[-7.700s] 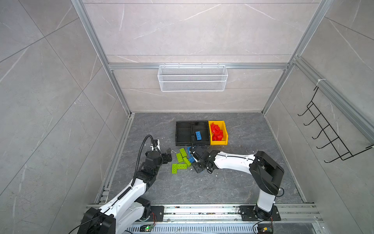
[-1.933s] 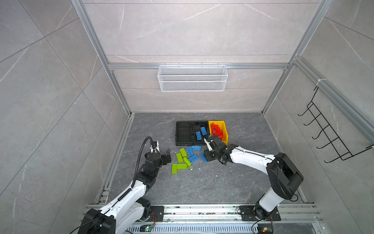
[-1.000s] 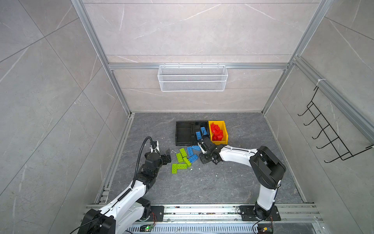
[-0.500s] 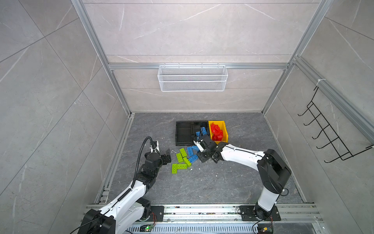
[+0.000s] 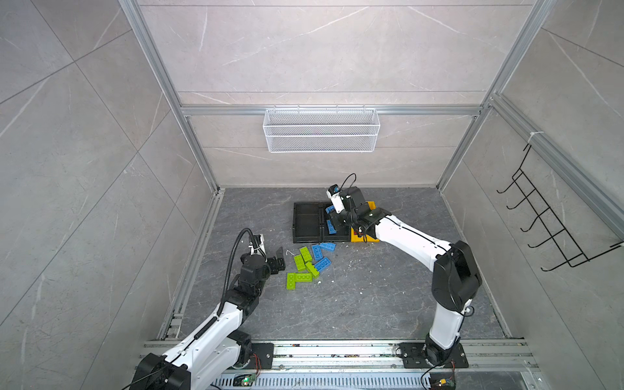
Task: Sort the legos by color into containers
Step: 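Carry the blue brick into the black bin and open the right gripper, then move the right gripper back over the blue bricks in the pile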
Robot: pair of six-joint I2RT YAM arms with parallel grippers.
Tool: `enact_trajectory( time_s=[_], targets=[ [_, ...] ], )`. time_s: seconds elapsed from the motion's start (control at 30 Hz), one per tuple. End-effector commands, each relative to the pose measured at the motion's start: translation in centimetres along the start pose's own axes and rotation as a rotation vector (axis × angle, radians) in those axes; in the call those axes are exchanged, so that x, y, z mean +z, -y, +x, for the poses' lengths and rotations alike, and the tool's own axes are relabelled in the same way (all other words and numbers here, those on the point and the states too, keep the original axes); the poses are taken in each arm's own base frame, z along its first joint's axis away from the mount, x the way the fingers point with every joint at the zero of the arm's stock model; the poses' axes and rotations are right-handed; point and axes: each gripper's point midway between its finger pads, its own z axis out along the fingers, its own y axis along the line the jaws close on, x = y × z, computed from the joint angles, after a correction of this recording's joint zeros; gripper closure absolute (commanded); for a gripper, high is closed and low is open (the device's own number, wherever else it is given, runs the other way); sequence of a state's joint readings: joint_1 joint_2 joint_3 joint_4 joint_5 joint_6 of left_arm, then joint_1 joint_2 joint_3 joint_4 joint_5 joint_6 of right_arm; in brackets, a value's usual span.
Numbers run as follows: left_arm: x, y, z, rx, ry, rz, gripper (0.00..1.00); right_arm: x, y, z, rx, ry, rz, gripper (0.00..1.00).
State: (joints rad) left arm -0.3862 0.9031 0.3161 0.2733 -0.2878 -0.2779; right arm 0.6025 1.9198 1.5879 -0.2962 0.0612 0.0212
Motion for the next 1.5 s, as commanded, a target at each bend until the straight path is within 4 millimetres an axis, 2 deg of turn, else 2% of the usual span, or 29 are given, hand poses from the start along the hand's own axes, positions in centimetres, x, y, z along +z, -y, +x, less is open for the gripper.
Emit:
enact_trajectory(
  time_s=[0.0, 0.13, 0.27, 0.47, 0.67, 0.83, 0.93, 1.0, 1.17, 1.33, 1.47],
  targets=[
    [-0.2, 0.0, -1.7, -0.017, 0.053, -0.009, 0.01, 2.7, 0.9, 1.3, -0.017, -0.072, 0.033, 0.71],
    [-0.2, 0.0, -1.6, -0.015, 0.050, -0.007, 0.01, 5.3, 1.9, 2.1, 0.026, -0.111, 0.022, 0.70],
    [-0.3, 0.4, -1.6, -0.012, 0.061, 0.019, 0.01, 7.0, 2.5, 2.8, 0.052, -0.139, 0.029, 0.69],
    [-0.3, 0.2, -1.7, -0.013, 0.060, 0.008, 0.01, 8.1, 2.7, 3.7, 0.071, -0.179, 0.025, 0.67],
    [-0.3, 0.2, -1.7, -0.013, 0.060, 0.007, 0.01, 7.6, 2.4, 3.3, 0.074, -0.182, 0.006, 0.53],
    [-0.4, 0.1, -1.7, -0.014, 0.063, 0.004, 0.01, 5.0, 2.0, 2.6, 0.078, -0.157, -0.018, 0.44],
    [-0.3, 0.2, -1.7, -0.014, 0.061, 0.006, 0.00, 2.8, 0.9, 3.1, 0.104, -0.151, -0.062, 0.42],
    [-0.4, 0.2, -1.8, -0.017, 0.063, 0.007, 0.01, 1.6, -0.3, 4.1, 0.133, -0.153, -0.095, 0.42],
    [-0.4, 0.3, -1.8, -0.018, 0.064, 0.011, 0.01, -0.4, -4.1, 8.2, 0.174, -0.179, -0.156, 0.41],
    [-0.3, 0.2, -1.6, -0.018, 0.060, 0.005, 0.01, -0.2, -7.8, 12.0, 0.181, -0.229, -0.203, 0.41],
    [-0.1, 0.3, -1.6, -0.016, 0.055, 0.008, 0.00, 0.9, -9.0, 13.4, 0.169, -0.267, -0.213, 0.41]
  ],
)
